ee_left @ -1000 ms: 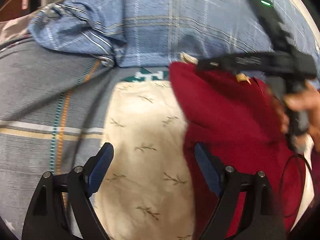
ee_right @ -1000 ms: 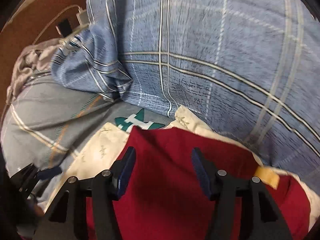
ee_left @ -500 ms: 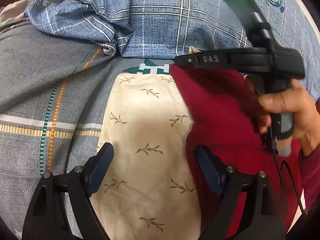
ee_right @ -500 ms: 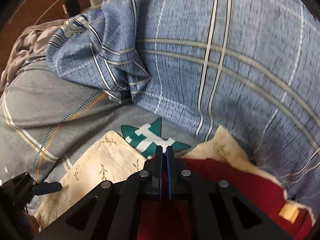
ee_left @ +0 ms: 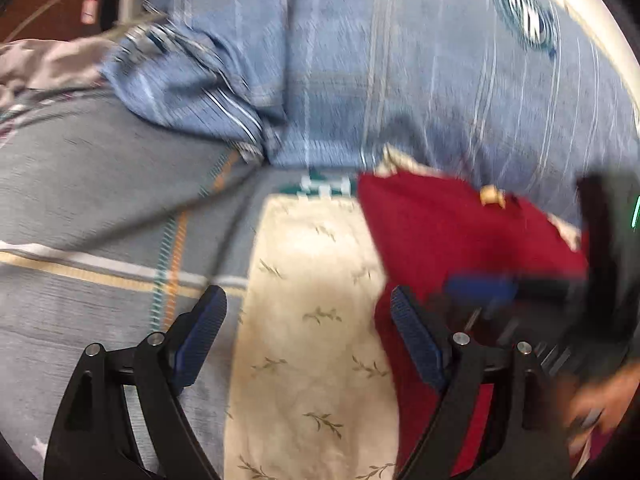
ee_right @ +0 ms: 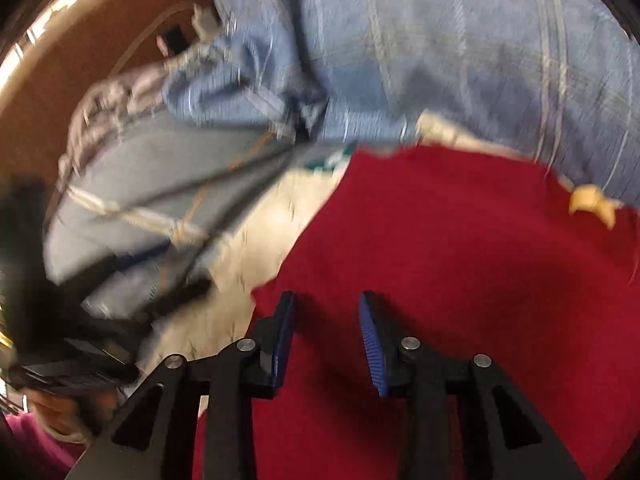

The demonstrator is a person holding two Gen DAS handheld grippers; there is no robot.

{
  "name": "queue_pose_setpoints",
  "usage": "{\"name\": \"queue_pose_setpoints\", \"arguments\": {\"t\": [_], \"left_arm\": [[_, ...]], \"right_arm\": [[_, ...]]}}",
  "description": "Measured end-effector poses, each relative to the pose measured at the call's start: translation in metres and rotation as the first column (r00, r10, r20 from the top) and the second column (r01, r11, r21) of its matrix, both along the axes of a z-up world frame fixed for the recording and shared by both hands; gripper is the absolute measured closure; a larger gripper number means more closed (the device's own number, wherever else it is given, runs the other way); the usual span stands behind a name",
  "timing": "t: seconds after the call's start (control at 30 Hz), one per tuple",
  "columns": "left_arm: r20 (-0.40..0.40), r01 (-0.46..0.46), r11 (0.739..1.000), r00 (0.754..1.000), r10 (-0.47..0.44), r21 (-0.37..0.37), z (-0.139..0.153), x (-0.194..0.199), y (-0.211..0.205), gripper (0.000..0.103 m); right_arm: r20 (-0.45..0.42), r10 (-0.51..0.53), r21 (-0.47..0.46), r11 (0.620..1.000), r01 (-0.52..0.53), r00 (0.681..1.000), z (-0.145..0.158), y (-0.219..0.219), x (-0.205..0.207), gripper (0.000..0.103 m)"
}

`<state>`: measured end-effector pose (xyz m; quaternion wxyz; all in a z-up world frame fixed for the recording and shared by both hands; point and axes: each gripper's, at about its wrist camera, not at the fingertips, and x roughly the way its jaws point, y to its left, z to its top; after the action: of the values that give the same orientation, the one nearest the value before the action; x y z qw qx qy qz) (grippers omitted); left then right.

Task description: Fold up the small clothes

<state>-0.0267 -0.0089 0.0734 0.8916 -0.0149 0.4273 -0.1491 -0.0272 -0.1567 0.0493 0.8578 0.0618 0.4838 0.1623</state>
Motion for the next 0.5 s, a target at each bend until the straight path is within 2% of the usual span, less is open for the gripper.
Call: {"name": "queue_pose_setpoints", "arguments": {"t": [0.07,0.13,0.23,0.3,0.33,0.37,0.5], "left_arm": [[-0.002,-0.002,1.0,1.0,0.002,-0.026,-0.001,0.002,-0.001,0.018],[-0.018,0.02,0.999,1.0,-0.021,-0.034,-0.007,0.004,-0.01,0.018],[-0.013,0.044,0.999,0.999,-0.044,-0.011,-0.012,0.003,-0.03,0.018],[-0.007,0.071,0.997,0.997,-0.071,-0.007,-0.013,0.0,-0.042,0.018],[-0.003,0.085,0.996,0.996,-0.085,-0.008,-0.013,0.0,-0.048,0.018],[0.001,0.09,0.996,0.996,-0.09,-0.006,-0.014,0.0,-0.053,0.018],[-0.015,0.099,0.994,0.995,-0.099,0.034,-0.023,0.004,-0.066,0.018]], "right_arm": [[0.03,0.023,-0.068,0.997,-0.021,0.999,0.003,0.008,-0.014,0.067],[0.045,0.026,-0.09,0.996,-0.022,0.999,0.015,0.005,-0.029,0.069],[0.051,-0.069,-0.073,0.995,0.073,0.996,0.035,-0.033,-0.051,0.065],[0.05,-0.192,-0.081,0.977,0.196,0.98,0.048,-0.078,-0.064,0.053],[0.054,-0.261,-0.084,0.961,0.265,0.964,0.053,-0.102,-0.07,0.045],[0.063,-0.349,-0.096,0.93,0.354,0.935,0.059,-0.134,-0.078,0.043],[0.078,-0.563,-0.256,0.786,0.562,0.823,0.062,-0.219,-0.1,0.041]]}}
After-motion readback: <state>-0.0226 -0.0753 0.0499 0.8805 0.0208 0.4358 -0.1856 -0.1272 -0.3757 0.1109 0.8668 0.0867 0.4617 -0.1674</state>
